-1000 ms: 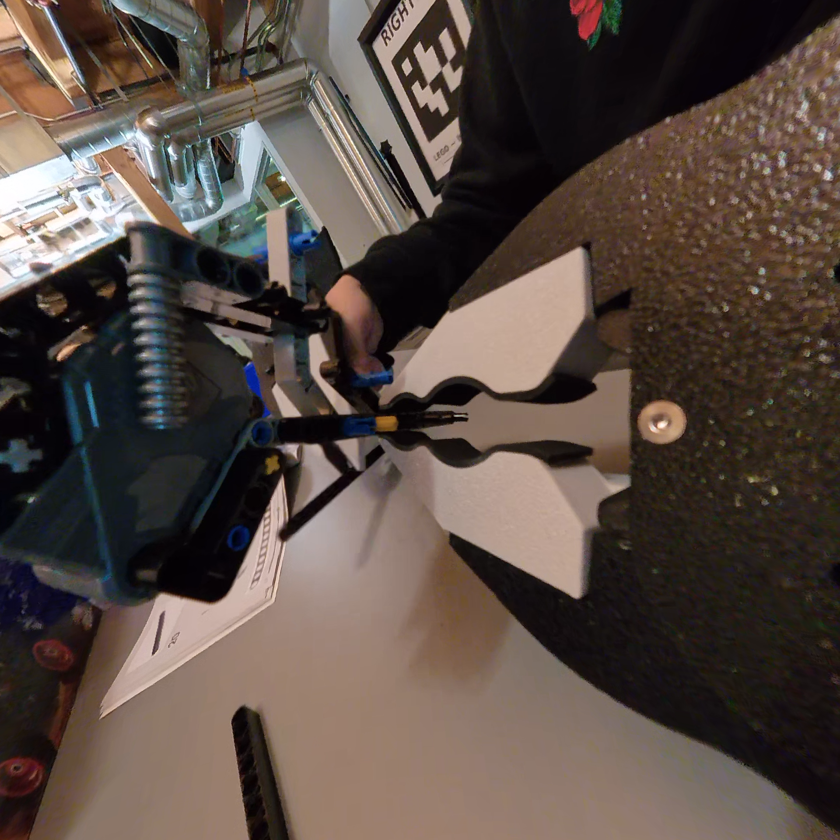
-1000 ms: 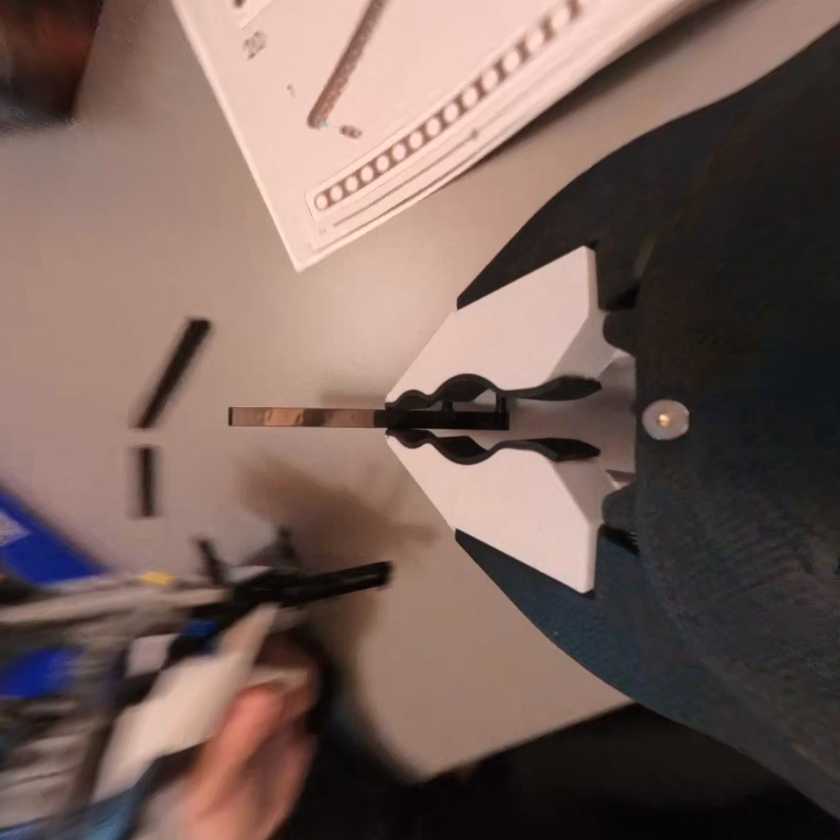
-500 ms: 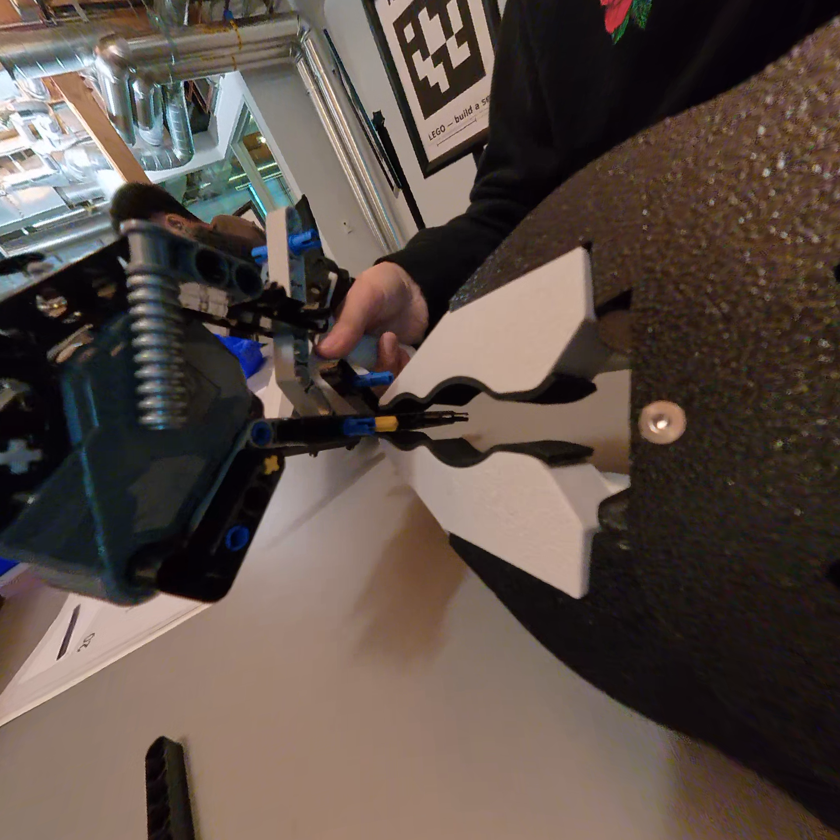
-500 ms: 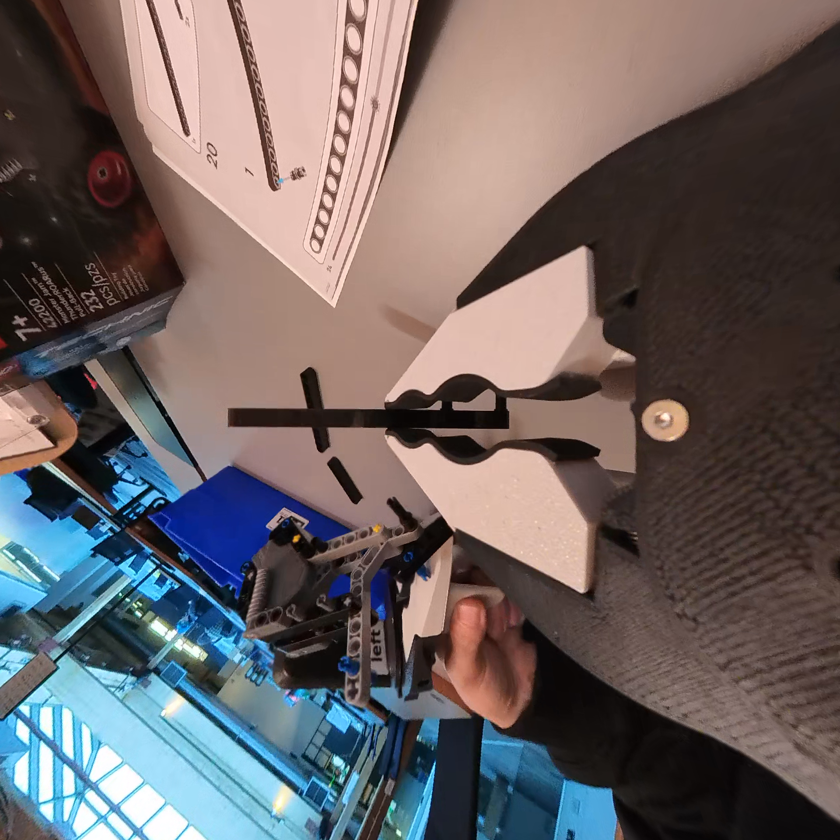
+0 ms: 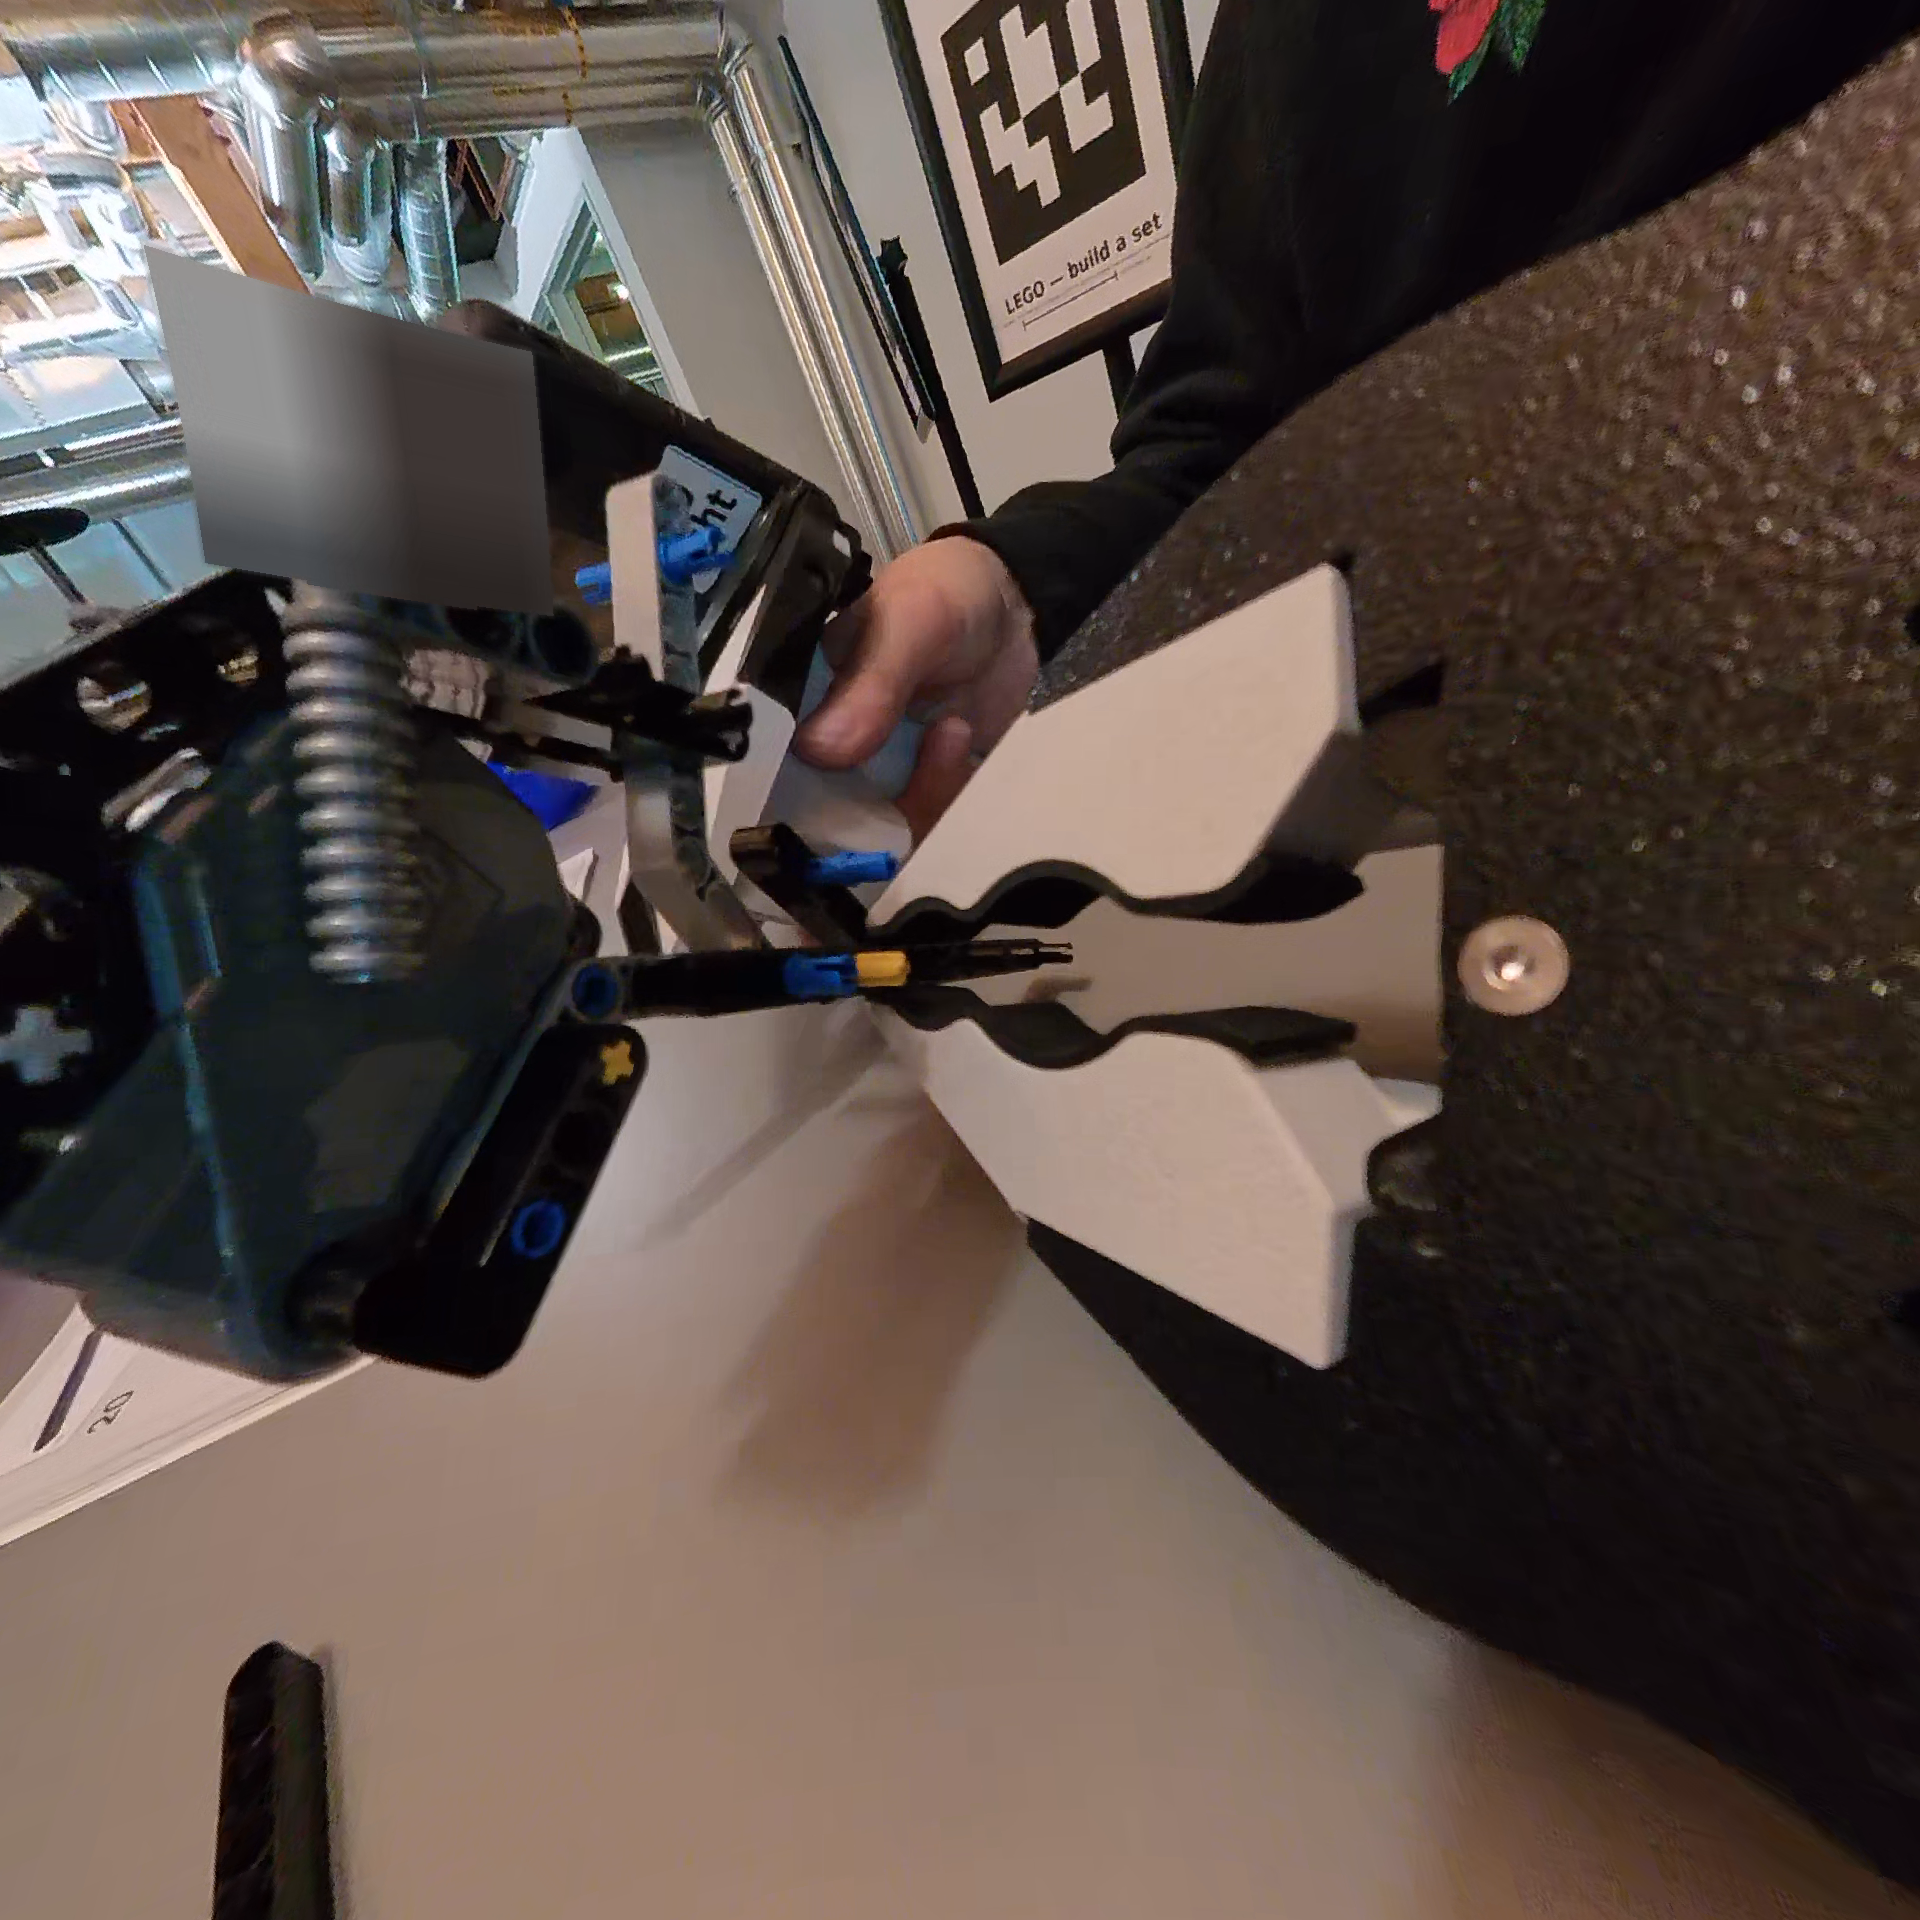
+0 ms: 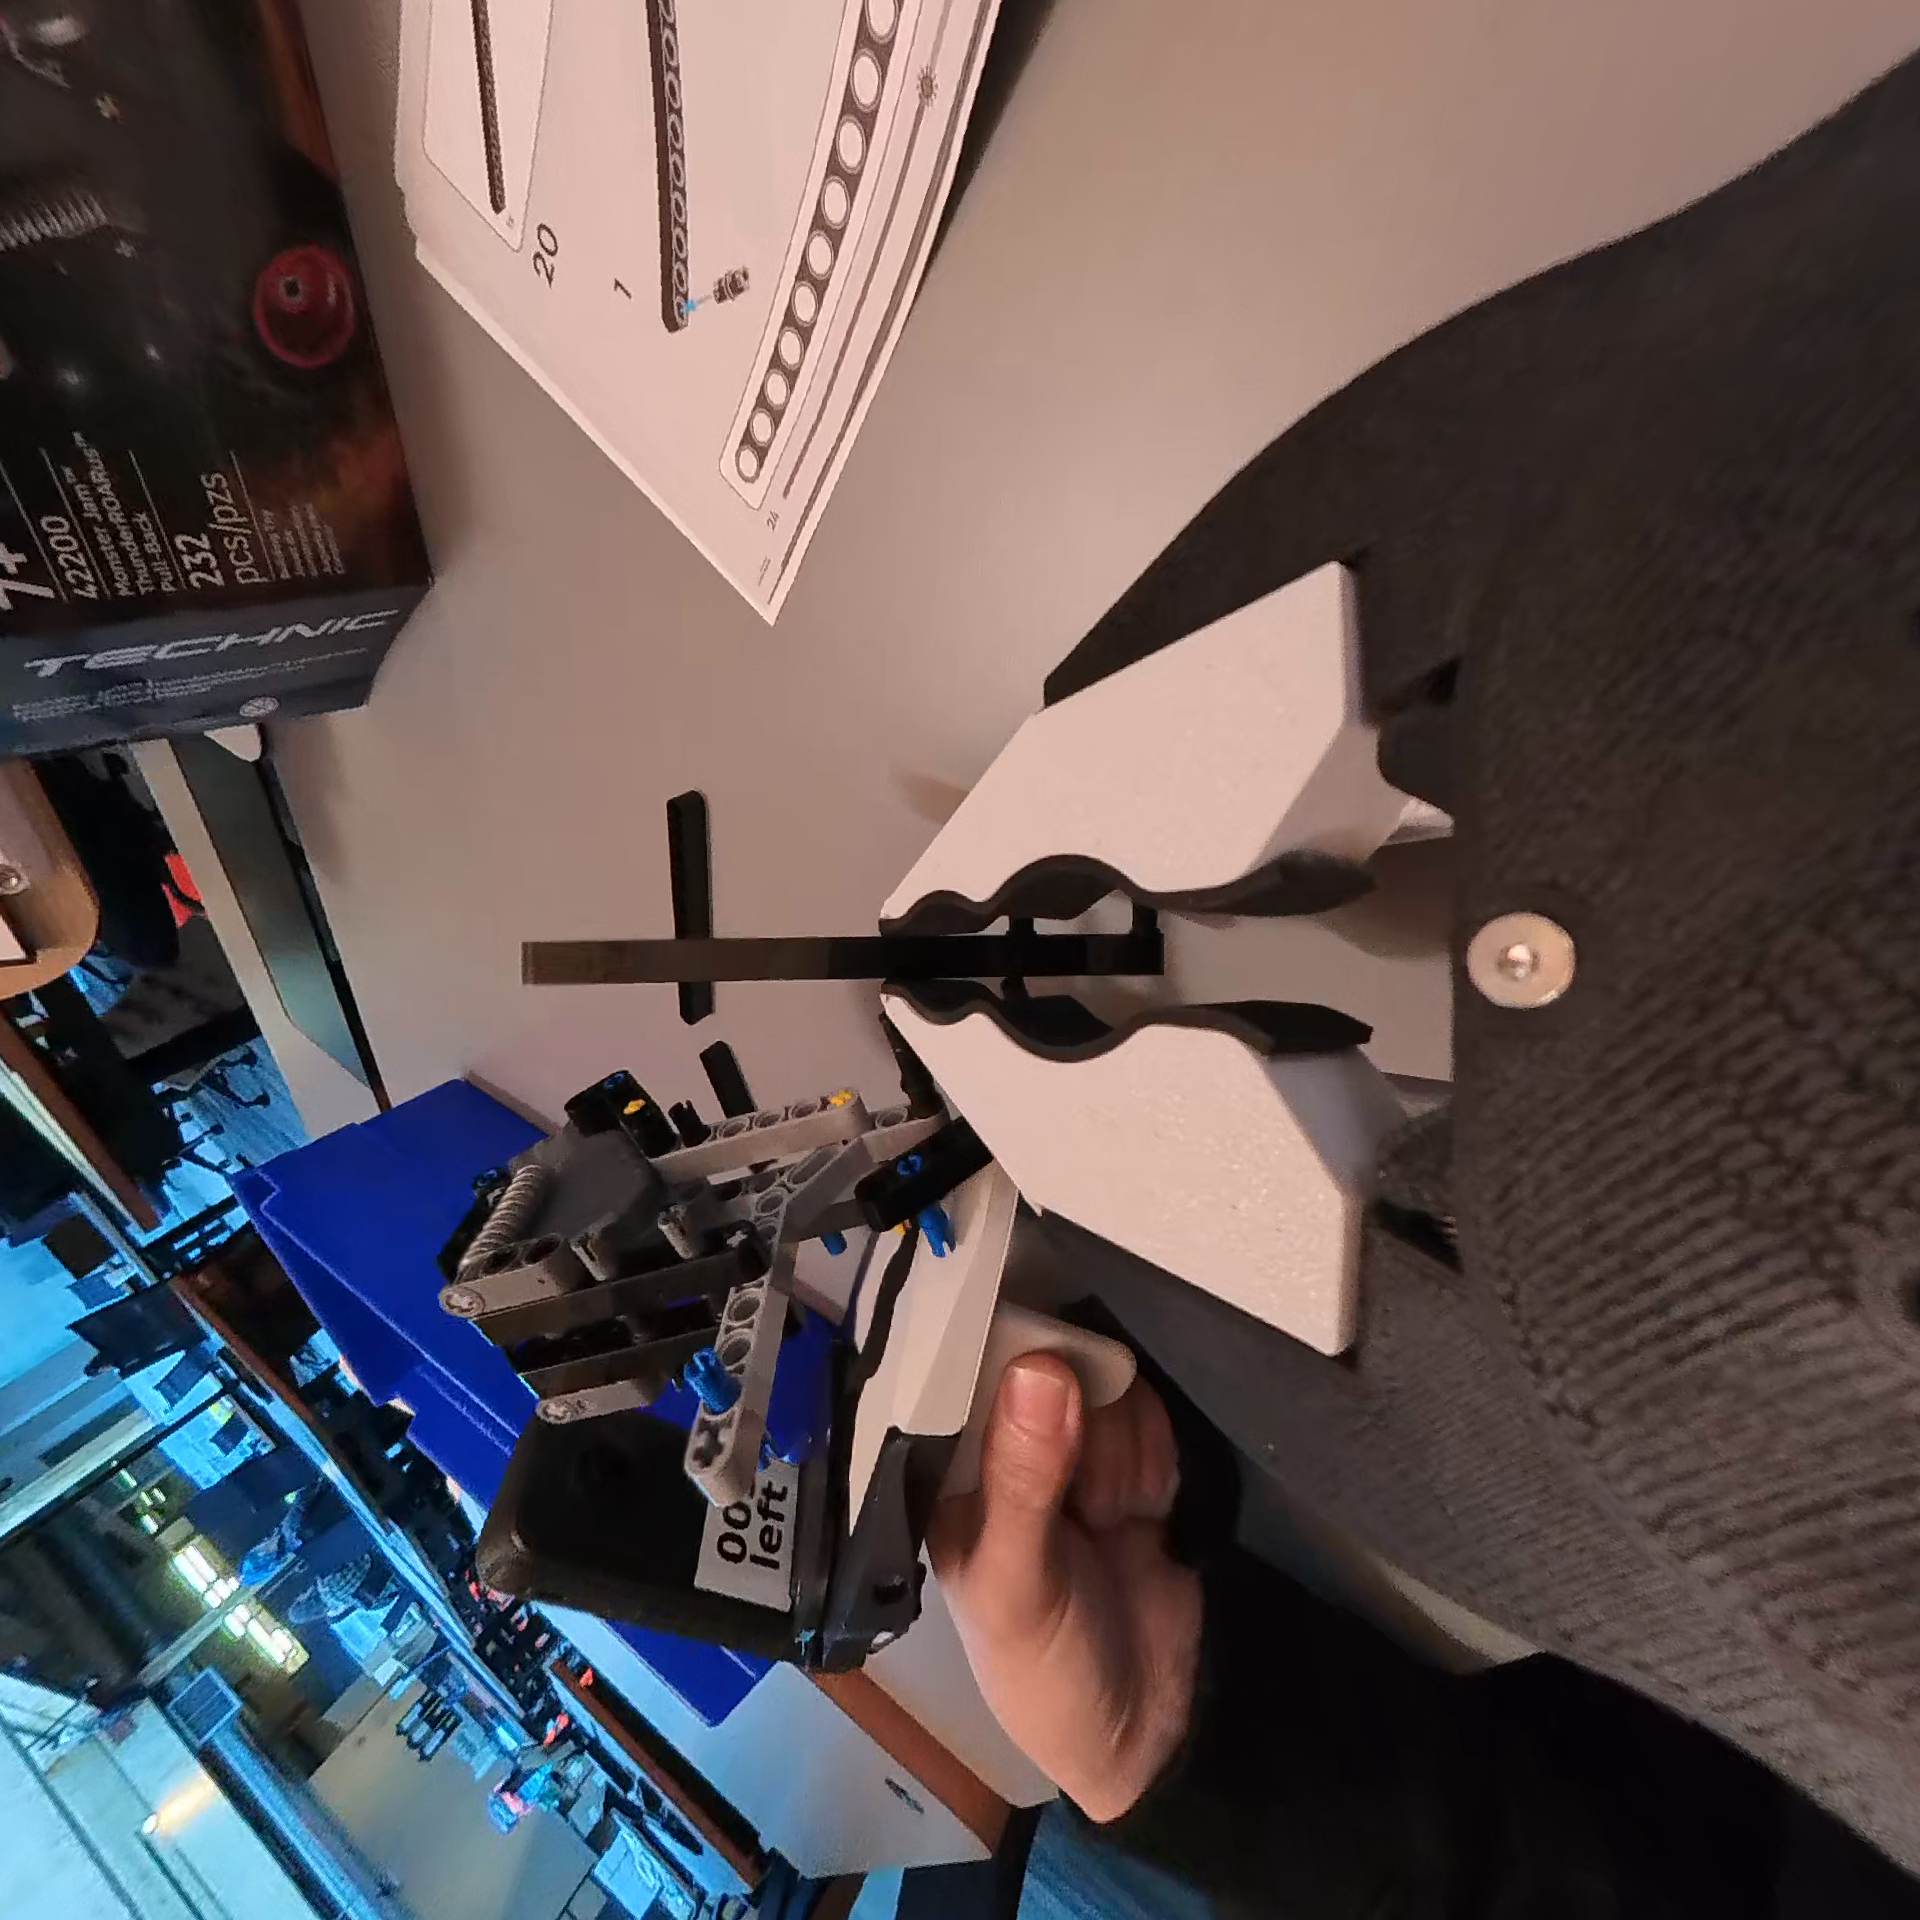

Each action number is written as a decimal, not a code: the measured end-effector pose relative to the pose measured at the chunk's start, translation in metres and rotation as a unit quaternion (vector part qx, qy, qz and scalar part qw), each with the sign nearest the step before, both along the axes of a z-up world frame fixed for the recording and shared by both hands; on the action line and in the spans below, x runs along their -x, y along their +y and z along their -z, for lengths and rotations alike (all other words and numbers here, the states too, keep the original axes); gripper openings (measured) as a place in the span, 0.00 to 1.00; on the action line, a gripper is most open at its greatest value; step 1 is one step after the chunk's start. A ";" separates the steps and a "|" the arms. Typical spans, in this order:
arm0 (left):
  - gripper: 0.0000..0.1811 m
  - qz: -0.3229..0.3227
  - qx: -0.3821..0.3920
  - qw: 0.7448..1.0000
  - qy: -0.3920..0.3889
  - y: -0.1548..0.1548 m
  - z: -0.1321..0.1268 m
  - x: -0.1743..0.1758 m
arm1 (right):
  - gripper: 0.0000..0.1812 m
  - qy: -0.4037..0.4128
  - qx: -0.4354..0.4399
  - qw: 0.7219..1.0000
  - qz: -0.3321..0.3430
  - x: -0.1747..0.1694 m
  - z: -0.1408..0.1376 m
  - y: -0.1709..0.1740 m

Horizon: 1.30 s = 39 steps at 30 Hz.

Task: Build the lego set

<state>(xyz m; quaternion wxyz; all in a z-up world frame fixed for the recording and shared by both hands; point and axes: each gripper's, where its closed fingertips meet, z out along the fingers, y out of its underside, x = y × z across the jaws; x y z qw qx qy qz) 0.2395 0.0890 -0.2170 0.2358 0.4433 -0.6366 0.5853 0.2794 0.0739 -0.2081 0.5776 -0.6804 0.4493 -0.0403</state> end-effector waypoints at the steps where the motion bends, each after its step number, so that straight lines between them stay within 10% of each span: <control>1: 0.03 -0.003 0.001 1.000 -0.001 0.001 0.000 -0.001 | 0.03 -0.002 0.003 1.000 0.000 0.000 0.000 0.000; 39: 0.03 -0.020 -0.005 1.000 0.003 0.010 -0.002 -0.006 | 0.03 0.033 0.003 0.999 -0.028 0.005 0.007 0.010</control>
